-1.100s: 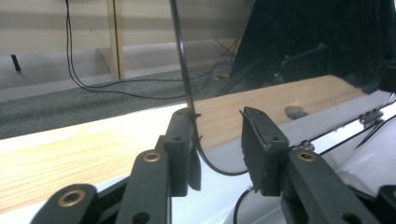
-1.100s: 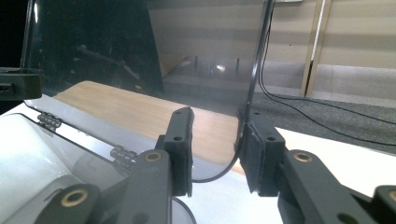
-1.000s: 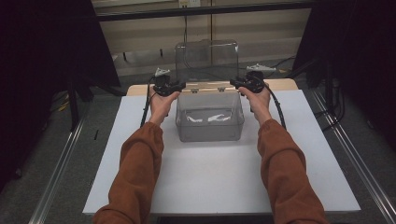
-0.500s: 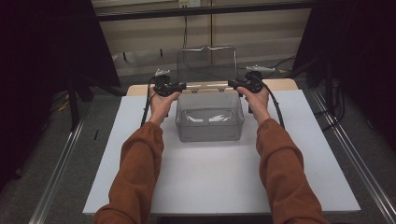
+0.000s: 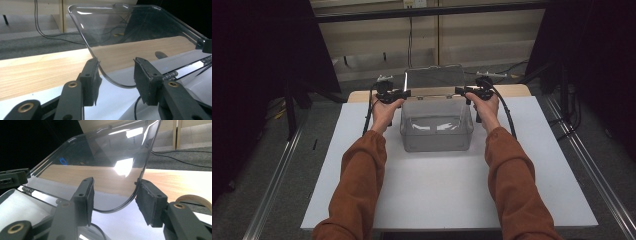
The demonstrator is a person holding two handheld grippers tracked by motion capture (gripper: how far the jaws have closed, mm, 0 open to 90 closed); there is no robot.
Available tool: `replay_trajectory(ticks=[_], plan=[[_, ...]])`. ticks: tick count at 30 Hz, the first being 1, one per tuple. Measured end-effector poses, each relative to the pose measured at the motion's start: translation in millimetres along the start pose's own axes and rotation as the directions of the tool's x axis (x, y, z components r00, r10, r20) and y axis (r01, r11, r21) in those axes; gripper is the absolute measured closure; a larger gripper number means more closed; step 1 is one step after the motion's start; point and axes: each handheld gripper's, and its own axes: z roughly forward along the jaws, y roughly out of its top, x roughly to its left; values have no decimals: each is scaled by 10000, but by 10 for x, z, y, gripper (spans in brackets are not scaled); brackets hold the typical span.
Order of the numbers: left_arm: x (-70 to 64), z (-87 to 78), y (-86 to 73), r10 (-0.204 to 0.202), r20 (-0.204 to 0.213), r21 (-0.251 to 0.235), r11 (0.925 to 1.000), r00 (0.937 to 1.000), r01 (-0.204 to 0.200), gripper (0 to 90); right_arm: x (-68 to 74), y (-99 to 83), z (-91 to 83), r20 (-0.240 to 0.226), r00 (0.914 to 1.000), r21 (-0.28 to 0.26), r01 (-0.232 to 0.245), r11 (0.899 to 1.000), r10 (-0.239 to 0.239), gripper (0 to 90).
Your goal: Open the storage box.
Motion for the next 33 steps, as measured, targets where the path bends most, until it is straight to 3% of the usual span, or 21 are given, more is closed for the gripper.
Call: replay_trajectory(ticks=[10,33], plan=[[10,9,-19,-157,46,-76,9998,9999,158,550,3,-11,16,63,9997,-41,-239,9997,239,482],[20,18,-29,-113,95,-166,9998,9999,114,548,36,-56,67,316,9972,-285,-674,9973,683,450]])
